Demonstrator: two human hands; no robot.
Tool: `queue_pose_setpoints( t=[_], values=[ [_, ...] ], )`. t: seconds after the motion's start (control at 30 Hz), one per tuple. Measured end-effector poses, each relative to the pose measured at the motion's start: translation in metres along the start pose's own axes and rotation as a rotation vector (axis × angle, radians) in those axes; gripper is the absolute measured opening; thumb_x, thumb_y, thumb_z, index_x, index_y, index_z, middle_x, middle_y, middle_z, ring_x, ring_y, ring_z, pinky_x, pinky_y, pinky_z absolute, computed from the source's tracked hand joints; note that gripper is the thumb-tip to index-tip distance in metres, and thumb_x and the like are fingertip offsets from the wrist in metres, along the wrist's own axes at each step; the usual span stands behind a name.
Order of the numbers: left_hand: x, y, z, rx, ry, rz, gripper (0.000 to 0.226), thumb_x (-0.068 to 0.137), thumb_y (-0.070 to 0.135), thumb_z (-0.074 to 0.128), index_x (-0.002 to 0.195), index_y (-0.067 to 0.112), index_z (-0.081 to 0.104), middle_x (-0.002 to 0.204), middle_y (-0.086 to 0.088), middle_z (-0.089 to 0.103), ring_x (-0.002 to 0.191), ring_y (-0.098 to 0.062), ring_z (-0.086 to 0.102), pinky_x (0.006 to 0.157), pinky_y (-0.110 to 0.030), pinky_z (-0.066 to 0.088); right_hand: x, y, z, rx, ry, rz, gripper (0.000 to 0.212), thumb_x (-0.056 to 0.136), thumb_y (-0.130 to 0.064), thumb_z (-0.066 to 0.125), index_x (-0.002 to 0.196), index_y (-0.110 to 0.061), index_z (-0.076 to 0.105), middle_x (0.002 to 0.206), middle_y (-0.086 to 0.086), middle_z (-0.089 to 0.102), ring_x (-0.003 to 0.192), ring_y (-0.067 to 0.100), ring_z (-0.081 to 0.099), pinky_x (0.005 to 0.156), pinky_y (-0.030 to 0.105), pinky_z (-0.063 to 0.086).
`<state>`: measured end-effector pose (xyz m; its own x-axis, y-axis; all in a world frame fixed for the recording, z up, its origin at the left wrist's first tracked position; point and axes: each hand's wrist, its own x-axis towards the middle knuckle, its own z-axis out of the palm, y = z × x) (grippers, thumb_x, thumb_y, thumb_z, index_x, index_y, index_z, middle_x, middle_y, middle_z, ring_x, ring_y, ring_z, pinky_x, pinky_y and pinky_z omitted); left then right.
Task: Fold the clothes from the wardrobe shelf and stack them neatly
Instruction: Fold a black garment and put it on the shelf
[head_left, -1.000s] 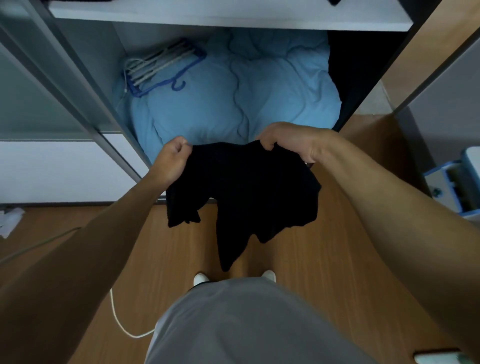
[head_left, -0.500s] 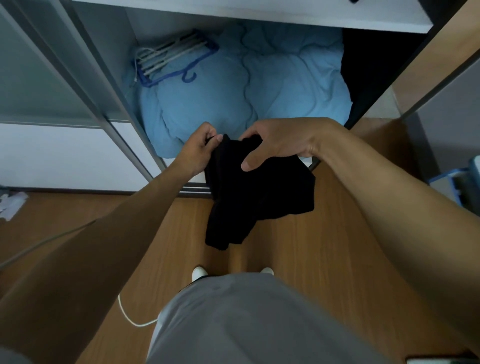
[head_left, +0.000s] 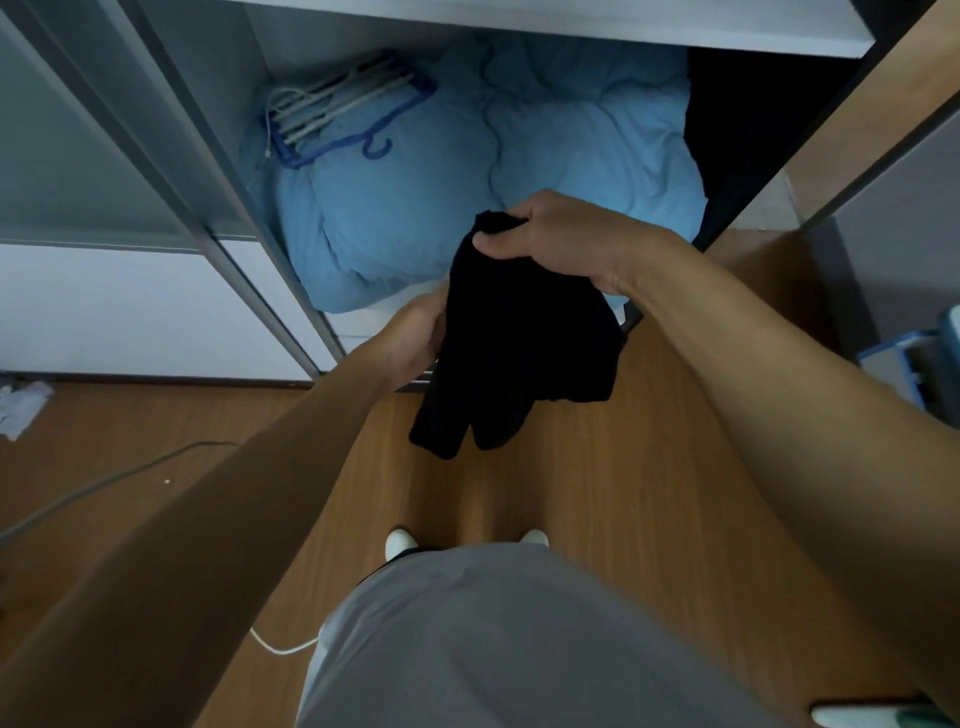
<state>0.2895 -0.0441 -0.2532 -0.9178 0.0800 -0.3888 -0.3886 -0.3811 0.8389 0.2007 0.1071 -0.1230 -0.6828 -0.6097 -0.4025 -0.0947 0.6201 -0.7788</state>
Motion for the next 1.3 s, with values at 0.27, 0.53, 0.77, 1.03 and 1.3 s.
queue_pose_setpoints(
  t=[0.27, 0.53, 0.77, 1.03, 1.3],
  values=[
    [-0.009, 0.005, 0.007, 0.554, -0.186, -0.074, 0.049, 0.074, 0.055, 0.077, 0.118, 0.037, 0.063, 0.113, 0.017, 0.072, 0.106, 0.000, 0.066, 0.091, -0.016, 0.052, 0.017, -0.001, -0.017, -0.045, 0.319, -0.060, 0.021, 0.078, -0.012, 0.076, 0.097, -0.002, 0.075, 0.080, 0.003, 0.069, 0.072, 0.009, 0.063, 0.060, 0.015, 0.049],
    [-0.007, 0.015, 0.026, 0.077, 0.058, 0.077, 0.016, 0.095, 0.025, 0.066, 0.108, 0.018, 0.073, 0.111, -0.004, 0.075, 0.105, -0.018, 0.071, 0.082, -0.023, 0.056, 0.014, 0.061, -0.019, 0.173, 0.634, 0.102, 0.063, 0.090, -0.048, 0.064, 0.141, -0.016, 0.047, 0.137, -0.003, 0.050, 0.122, 0.011, 0.050, 0.099, 0.015, 0.042],
    [-0.011, 0.024, 0.041, -0.139, 0.078, 0.043, 0.019, 0.095, 0.028, 0.065, 0.102, 0.016, 0.078, 0.114, -0.009, 0.074, 0.106, -0.023, 0.071, 0.079, -0.027, 0.058, -0.016, 0.150, 0.041, 0.881, 0.065, 0.410, 0.083, 0.085, -0.080, 0.042, 0.132, -0.014, 0.062, 0.118, 0.005, 0.070, 0.109, 0.023, 0.066, 0.100, 0.040, 0.047],
    [-0.006, 0.042, 0.046, -0.076, 0.106, 0.037, 0.025, 0.091, 0.029, 0.071, 0.110, 0.013, 0.072, 0.110, -0.008, 0.075, 0.103, -0.023, 0.072, 0.078, -0.029, 0.058, -0.013, 0.132, 0.037, 1.095, -0.077, 0.095, 0.027, 0.088, -0.043, 0.065, 0.102, -0.025, 0.078, 0.110, 0.003, 0.074, 0.101, 0.019, 0.071, 0.079, 0.029, 0.058],
    [-0.007, 0.051, 0.034, 0.134, 0.090, 0.027, 0.015, 0.089, 0.033, 0.073, 0.096, 0.022, 0.079, 0.102, -0.005, 0.077, 0.095, -0.019, 0.074, 0.072, -0.024, 0.057, -0.014, 0.131, 0.021, 0.986, 0.324, -0.026, 0.007, 0.088, -0.012, 0.056, 0.083, -0.011, 0.061, 0.084, 0.003, 0.060, 0.088, 0.017, 0.058, 0.084, 0.033, 0.046]
  ],
)
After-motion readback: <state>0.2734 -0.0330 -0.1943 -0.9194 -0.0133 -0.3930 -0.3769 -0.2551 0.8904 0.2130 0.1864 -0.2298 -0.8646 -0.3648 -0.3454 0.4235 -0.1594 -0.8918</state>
